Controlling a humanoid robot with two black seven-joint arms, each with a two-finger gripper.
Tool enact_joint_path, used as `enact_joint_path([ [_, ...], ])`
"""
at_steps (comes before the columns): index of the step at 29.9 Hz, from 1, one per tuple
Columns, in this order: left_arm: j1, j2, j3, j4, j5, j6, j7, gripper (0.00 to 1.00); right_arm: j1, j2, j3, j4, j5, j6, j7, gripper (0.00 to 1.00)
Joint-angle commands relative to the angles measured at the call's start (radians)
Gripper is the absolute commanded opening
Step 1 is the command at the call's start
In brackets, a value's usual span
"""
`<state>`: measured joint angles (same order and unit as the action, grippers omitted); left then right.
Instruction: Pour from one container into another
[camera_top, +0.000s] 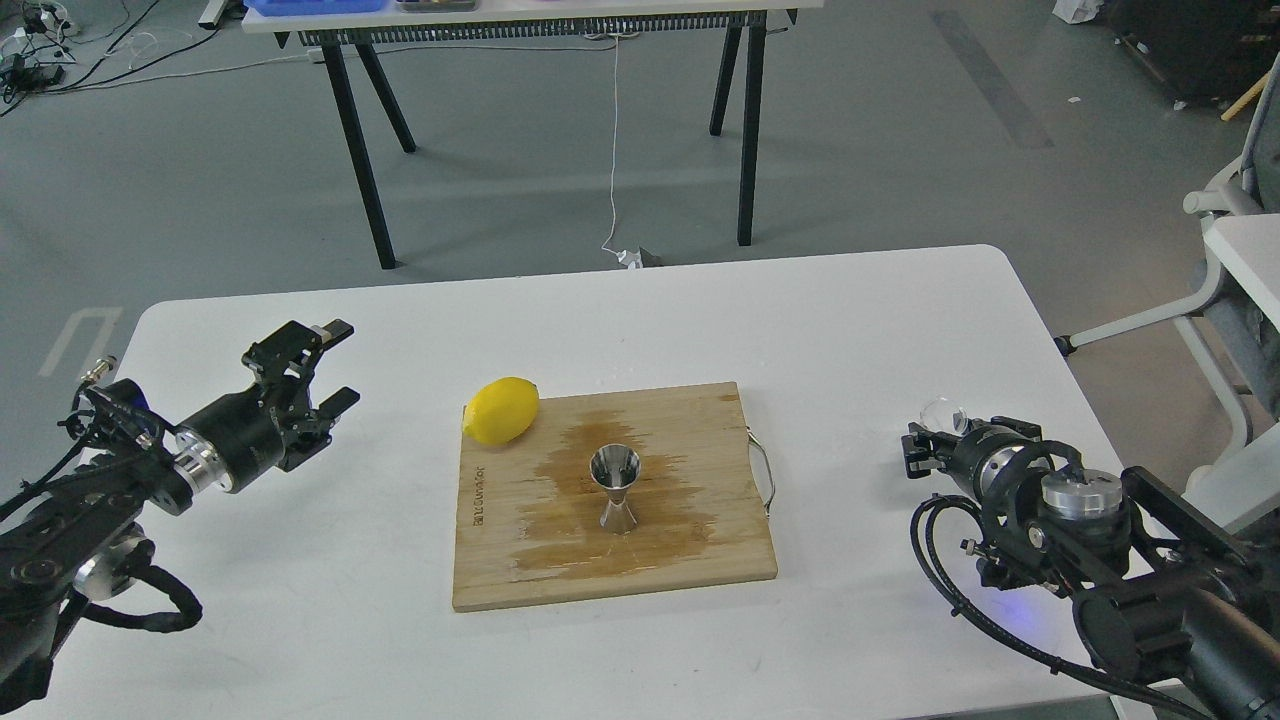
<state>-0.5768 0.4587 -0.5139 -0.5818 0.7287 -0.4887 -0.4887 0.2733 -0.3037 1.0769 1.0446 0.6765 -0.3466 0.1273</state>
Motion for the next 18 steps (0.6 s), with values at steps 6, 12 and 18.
enact_joint_path([
  [6, 0.0, 0.0, 0.0, -0.001, 0.0, 0.0, 0.0, 0.99, -0.002, 0.0, 0.0, 0.002, 0.0, 0.0, 0.002, 0.96],
  [12, 0.0, 0.0, 0.0, -0.001, 0.0, 0.0, 0.0, 0.99, -0.008, 0.0, 0.0, 0.012, 0.0, 0.0, 0.003, 0.96],
  [18, 0.0, 0.0, 0.0, -0.001, 0.0, 0.0, 0.0, 0.99, -0.009, 0.0, 0.001, 0.012, 0.0, 0.0, 0.003, 0.96],
])
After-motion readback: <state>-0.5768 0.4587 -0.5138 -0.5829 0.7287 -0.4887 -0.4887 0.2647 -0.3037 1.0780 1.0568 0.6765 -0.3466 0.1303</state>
